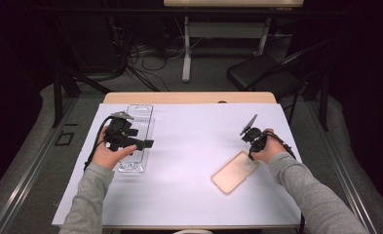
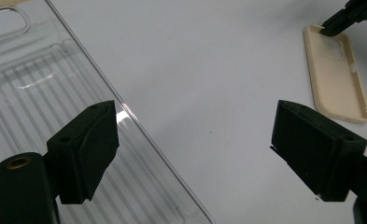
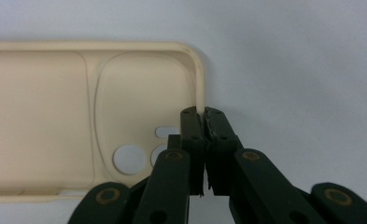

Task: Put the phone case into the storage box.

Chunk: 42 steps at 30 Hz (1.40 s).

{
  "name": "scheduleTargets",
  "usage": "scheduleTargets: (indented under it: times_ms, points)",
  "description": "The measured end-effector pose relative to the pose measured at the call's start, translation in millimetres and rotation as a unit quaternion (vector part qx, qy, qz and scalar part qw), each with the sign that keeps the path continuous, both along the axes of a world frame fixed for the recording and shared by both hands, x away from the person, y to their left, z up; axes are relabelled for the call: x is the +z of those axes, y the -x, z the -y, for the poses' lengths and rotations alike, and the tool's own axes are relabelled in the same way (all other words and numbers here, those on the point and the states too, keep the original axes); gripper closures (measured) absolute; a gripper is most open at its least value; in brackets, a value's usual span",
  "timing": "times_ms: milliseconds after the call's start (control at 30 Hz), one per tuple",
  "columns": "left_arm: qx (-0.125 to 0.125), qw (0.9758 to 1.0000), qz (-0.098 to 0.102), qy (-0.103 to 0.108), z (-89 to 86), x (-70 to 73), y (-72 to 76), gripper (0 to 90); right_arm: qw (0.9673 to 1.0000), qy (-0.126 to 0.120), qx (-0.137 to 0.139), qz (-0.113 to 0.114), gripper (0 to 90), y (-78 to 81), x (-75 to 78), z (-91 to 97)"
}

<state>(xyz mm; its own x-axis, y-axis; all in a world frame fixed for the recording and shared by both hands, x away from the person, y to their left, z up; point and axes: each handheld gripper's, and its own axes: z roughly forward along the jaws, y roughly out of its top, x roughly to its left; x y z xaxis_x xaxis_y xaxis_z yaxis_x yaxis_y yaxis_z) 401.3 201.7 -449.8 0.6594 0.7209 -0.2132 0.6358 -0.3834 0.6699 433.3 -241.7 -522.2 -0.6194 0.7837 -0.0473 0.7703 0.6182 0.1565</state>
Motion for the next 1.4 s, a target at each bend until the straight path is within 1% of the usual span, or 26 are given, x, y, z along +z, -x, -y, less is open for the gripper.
scheduleTargets:
  times_ms: [133, 167, 200, 367, 433, 467, 500, 567, 600, 633, 700, 867, 933, 1000, 1033, 1067, 1100, 1133, 1167, 1200, 1233, 1267, 1300, 1333, 1367, 1400]
  points:
    - [-0.001, 1.0, 0.0, -0.001, 0.1, -0.2, -0.2, 15.2, 0.9999, 0.011, 0.0, -0.011, 87.8, -0.3, 2.6, 0.2]
    - [-0.001, 1.0, 0.0, -0.001, 0.2, -0.3, -0.2, 15.2, 1.0, -0.006, -0.002, 0.006, 87.8, 0.7, -1.0, 0.8]
    - [-0.001, 1.0, -0.001, 0.0, 0.3, -0.4, -0.1, 15.2, 1.0, -0.004, -0.008, -0.002, 87.8, 1.0, 0.5, 0.5]
    - [-0.001, 1.0, -0.001, -0.001, 0.2, -0.7, -0.3, 15.1, 0.9999, -0.011, -0.007, -0.001, 88.1, 1.4, 1.8, 2.4]
    - [0.0, 1.0, -0.001, -0.001, 0.1, -0.6, -0.3, 15.1, 0.9998, -0.006, -0.016, -0.007, 88.2, 2.6, 4.5, 1.8]
    - [0.0, 1.0, -0.001, 0.0, 0.0, -0.6, -0.4, 15.1, 0.9999, -0.009, -0.009, -0.002, 88.2, 2.3, 4.8, 2.5]
    - [0.0, 1.0, -0.001, 0.0, 0.0, -0.7, -0.4, 15.2, 0.9998, -0.017, -0.014, 0.003, 88.3, 3.0, 4.4, 2.4]
    - [0.0, 1.0, -0.001, 0.0, 0.0, -0.8, -0.5, 15.1, 0.9998, -0.018, -0.006, 0.004, 88.3, 2.7, 5.9, 3.7]
    - [0.0, 1.0, -0.001, 0.0, 0.0, -0.9, -0.5, 15.1, 0.9996, -0.024, -0.017, 0.002, 88.3, 4.1, 6.7, 3.3]
    - [-0.001, 1.0, -0.001, 0.0, 0.1, -1.0, -0.5, 15.1, 0.9995, -0.025, -0.017, 0.002, 88.4, 4.4, 7.4, 3.6]
    - [-0.001, 1.0, -0.002, -0.001, 0.4, -1.1, -0.6, 15.2, 0.9996, -0.025, -0.009, 0.004, 88.4, 4.3, 9.5, 4.8]
    - [-0.001, 1.0, -0.001, 0.0, 0.1, -1.0, -0.5, 15.1, 0.9989, -0.042, -0.015, 0.014, 88.4, 7.4, 15.0, 5.2]
    - [0.0, 1.0, -0.001, -0.001, -0.3, -0.9, -0.6, 15.1, 0.9987, -0.046, -0.009, 0.019, 88.4, 8.0, 17.8, 6.1]
    - [0.0, 1.0, -0.001, -0.001, -0.5, -0.9, -0.6, 15.2, 0.9988, -0.044, -0.012, 0.017, 88.4, 9.6, 21.5, 6.0]
    - [0.0, 1.0, -0.002, -0.001, -0.4, -0.9, -0.6, 15.1, 0.9981, -0.054, -0.013, 0.025, 88.4, 10.5, 21.3, 6.2]
    - [-0.001, 1.0, -0.001, -0.001, -0.4, -1.0, -0.6, 15.1, 0.9979, -0.056, -0.018, 0.025, 88.4, 11.9, 22.8, 5.9]
    - [-0.001, 1.0, -0.001, -0.001, -0.3, -1.0, -0.7, 15.2, 0.9979, -0.057, -0.013, 0.028, 88.4, 11.9, 24.0, 6.4]
    - [-0.001, 1.0, -0.002, -0.001, -0.2, -1.2, -0.8, 15.1, 0.9978, -0.058, -0.02, 0.025, 88.4, 13.2, 25.8, 5.8]
    - [-0.001, 1.0, -0.002, -0.002, -0.2, -1.3, -0.8, 15.1, 0.9973, -0.064, -0.018, 0.032, 88.4, 13.6, 26.1, 6.4]
    - [-0.001, 1.0, -0.002, -0.002, -0.3, -1.5, -0.9, 15.1, 0.9973, -0.064, -0.003, 0.037, 88.4, 12.4, 27.2, 7.9]
    - [-0.001, 1.0, -0.002, -0.002, -0.3, -1.6, -1.0, 15.2, 0.9975, -0.062, -0.005, 0.034, 88.4, 13.0, 29.1, 8.1]
    - [0.0, 1.0, -0.002, -0.002, -0.3, -1.7, -1.0, 15.2, 0.996, -0.075, -0.03, 0.037, 88.4, 16.0, 28.8, 6.5]
    - [-0.001, 1.0, -0.003, -0.001, -0.3, -1.9, -1.0, 15.2, 0.997, -0.066, -0.01, 0.037, 88.4, 14.1, 31.0, 8.4]
    - [0.0, 1.0, -0.003, -0.001, -0.3, -2.0, -1.0, 15.1, 0.9963, -0.073, -0.027, 0.037, 88.4, 16.1, 31.6, 7.3]
    - [0.0, 1.0, -0.002, -0.001, -0.3, -2.1, -1.1, 15.1, 0.9963, -0.072, -0.032, 0.034, 88.4, 16.7, 33.5, 7.4]
    - [-0.001, 1.0, -0.003, -0.001, -0.3, -2.1, -1.1, 15.1, 0.9956, -0.078, -0.002, 0.051, 88.4, 13.8, 32.4, 10.2]
